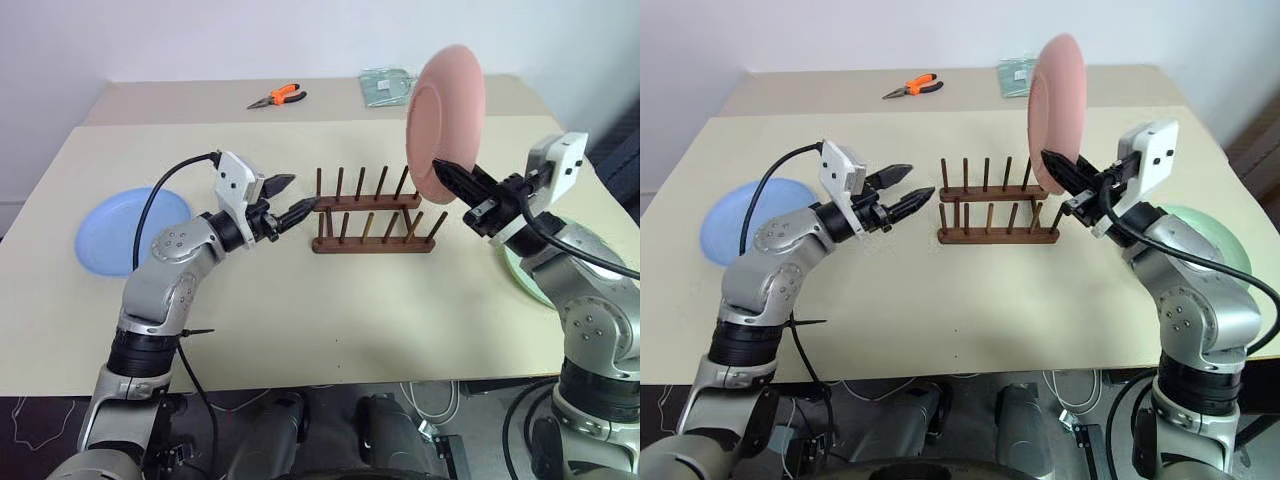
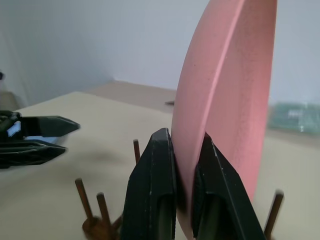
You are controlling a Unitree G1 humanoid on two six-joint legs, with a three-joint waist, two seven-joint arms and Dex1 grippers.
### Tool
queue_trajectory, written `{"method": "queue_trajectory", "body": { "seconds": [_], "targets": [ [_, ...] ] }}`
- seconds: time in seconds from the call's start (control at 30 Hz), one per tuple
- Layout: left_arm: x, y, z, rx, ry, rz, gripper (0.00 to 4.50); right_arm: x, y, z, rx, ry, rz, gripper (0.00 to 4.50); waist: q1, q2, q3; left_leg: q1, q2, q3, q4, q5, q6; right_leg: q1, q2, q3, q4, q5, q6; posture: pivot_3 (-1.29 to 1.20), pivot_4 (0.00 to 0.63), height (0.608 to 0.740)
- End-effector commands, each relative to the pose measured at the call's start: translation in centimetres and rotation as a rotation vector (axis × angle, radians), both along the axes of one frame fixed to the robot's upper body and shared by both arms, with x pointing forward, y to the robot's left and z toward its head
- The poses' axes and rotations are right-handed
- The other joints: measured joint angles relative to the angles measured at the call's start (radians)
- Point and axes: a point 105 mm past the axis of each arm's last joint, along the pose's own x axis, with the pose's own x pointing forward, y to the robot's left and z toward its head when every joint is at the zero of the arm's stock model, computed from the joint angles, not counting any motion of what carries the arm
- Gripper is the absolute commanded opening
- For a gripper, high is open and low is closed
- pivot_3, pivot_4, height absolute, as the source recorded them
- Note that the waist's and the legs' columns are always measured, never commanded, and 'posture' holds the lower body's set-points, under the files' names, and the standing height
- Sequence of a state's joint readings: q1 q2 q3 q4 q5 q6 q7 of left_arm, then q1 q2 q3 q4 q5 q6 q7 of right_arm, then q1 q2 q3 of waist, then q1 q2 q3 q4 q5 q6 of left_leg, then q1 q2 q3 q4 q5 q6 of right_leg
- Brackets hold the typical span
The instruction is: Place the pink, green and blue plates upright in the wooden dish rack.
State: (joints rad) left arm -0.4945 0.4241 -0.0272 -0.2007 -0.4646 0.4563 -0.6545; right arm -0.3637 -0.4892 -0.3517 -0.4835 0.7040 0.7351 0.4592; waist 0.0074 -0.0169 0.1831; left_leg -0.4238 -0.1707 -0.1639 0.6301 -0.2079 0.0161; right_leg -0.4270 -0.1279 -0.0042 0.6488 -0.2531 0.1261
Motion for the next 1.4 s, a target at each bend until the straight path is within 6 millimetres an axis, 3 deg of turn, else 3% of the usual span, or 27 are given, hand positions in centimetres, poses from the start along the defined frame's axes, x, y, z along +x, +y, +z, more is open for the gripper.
{"method": "queue_trajectory", "body": {
  "seconds": [0.03,0.27,0.37,0.57,0.73,0.83,0.93,1.17,1.37,1.4],
  "targets": [
    [-1.6,-1.0,0.2,0.017,-0.015,-0.094,3.08,-0.8,-0.4,0.8,0.011,-0.028,-0.001,0.0,0.001,0.001,0.0,0.0,0.0,0.0,0.0,0.0,0.0,0.0,0.0,0.0,0.0,0.0,0.0,0.0,0.15,0.72],
    [-2.5,-1.9,-0.4,0.038,0.005,-0.15,3.08,-0.5,-1.0,-1.3,0.036,0.079,-0.008,0.0,0.005,0.001,0.0,0.0,0.0,0.0,0.0,0.0,0.0,0.0,0.0,0.0,0.0,0.0,0.0,0.0,0.15,0.72],
    [-2.9,-2.4,-0.8,0.052,0.012,-0.178,3.14,-0.3,-1.2,-1.7,0.011,0.078,-0.036,1.19,0.004,0.001,0.0,0.0,0.0,0.0,0.0,0.0,0.0,0.0,0.0,0.0,0.0,0.0,0.0,0.0,0.15,0.72],
    [-3.4,-3.3,-1.1,0.048,0.023,-0.213,3.14,0.1,-2.5,-0.6,-0.039,-0.006,-0.146,4.07,0.005,0.001,0.0,0.0,0.0,0.0,0.0,0.0,0.0,0.0,0.0,0.0,0.0,0.0,0.0,0.0,0.15,0.72],
    [-3.6,-4.1,-1.7,0.048,0.04,-0.242,3.14,-1.4,-5.5,2.9,0.061,-0.137,-0.23,4.07,0.006,0.001,0.0,0.0,0.0,0.0,0.0,0.0,0.0,0.0,0.0,0.0,-0.001,0.0,0.0,0.0,0.15,0.72],
    [-3.7,-4.4,-2.3,0.069,0.047,-0.257,3.14,-2.3,-7.8,3.4,0.102,-0.143,-0.299,4.07,0.008,0.001,0.0,-0.001,0.0,0.0,0.0,0.0,0.0,0.0,0.0,0.0,-0.001,0.0,0.0,0.0,0.15,0.72],
    [-3.6,-4.7,-2.9,0.096,0.051,-0.268,3.14,-2.8,-9.8,1.3,0.022,-0.064,-0.39,4.07,0.008,0.001,0.0,0.0,0.0,0.0,0.0,0.0,0.0,0.001,0.0,0.0,-0.001,0.0,0.0,0.0,0.15,0.72],
    [-3.4,-5.4,-3.8,0.129,0.052,-0.296,3.14,-2.9,-11.3,-10.1,-0.66,0.274,-0.478,4.07,0.003,0.004,-0.002,0.0,0.001,0.003,0.0,0.0,0.0,0.0,0.0,0.001,-0.001,0.0,0.0,0.0,0.15,0.72],
    [-3.5,-5.6,-4.1,0.134,0.047,-0.295,3.14,-2.5,-15.0,-13.7,-0.904,0.353,-0.623,4.07,0.006,0.005,-0.002,0.001,0.002,0.006,0.001,0.0,0.0,0.001,0.0,0.002,-0.001,0.0,-0.001,0.0,0.15,0.72],
    [-3.5,-5.6,-4.1,0.133,0.046,-0.291,3.14,-2.5,-15.4,-14.1,-0.916,0.367,-0.632,3.56,0.006,0.005,-0.002,0.001,0.002,0.006,0.001,0.0,0.0,0.001,0.0,0.002,-0.001,0.0,-0.001,0.0,0.15,0.72]
  ]
}}
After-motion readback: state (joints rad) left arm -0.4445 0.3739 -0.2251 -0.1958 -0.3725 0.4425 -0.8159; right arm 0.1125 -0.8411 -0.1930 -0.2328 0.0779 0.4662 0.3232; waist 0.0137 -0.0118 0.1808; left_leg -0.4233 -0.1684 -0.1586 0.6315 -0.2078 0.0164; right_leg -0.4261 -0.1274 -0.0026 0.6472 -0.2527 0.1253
